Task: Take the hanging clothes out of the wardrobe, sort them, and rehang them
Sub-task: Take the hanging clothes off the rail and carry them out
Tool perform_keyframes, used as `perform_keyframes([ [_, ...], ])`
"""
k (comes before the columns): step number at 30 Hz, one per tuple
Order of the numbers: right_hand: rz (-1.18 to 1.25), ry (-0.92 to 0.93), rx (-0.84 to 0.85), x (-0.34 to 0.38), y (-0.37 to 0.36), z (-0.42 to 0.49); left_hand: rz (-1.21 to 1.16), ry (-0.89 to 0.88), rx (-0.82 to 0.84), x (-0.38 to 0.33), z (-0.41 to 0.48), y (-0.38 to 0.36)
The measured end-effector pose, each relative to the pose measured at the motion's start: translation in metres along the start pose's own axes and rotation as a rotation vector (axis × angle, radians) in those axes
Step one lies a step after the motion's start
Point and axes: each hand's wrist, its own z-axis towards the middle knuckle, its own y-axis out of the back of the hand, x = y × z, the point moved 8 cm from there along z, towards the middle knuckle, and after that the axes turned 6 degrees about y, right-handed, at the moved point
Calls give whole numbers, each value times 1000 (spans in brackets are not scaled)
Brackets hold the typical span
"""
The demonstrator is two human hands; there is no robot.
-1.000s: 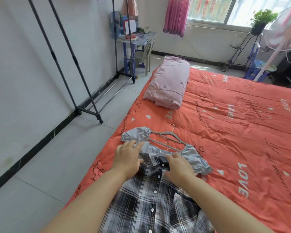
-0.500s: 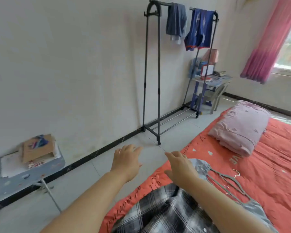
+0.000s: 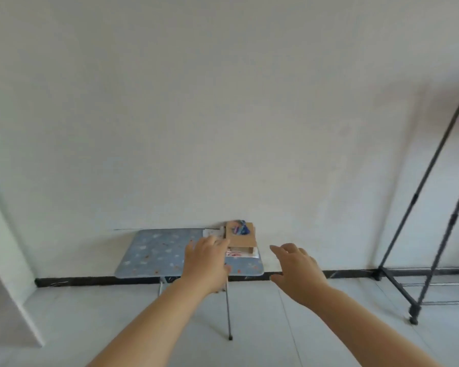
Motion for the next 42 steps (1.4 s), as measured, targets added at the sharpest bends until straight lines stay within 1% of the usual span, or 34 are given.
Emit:
perform_keyframes([
  [5, -23, 199, 21, 158, -14, 66, 69, 217, -7, 169, -29, 38],
  [9, -41, 421, 39, 287, -22, 101, 96, 394, -56, 284, -69, 78],
  [11, -49, 500, 41, 335, -25, 112, 92, 457, -77, 323, -87, 92],
  [16, -63, 751, 47, 467, -40, 134, 133, 702, -122, 428, -146, 121],
  [23, 4, 1059, 72, 610, -64, 155, 238, 979, -120, 537, -208, 150],
  [30, 65, 1274, 80, 716, -74, 203, 289, 1233, -164, 622, -219, 179],
  [35, 88, 1415, 77, 776, -71, 235, 355, 1331, -179, 661, -214, 201],
  [42, 118, 1498, 71, 850, -73, 273, 426, 1397, -199, 722, -203, 230],
])
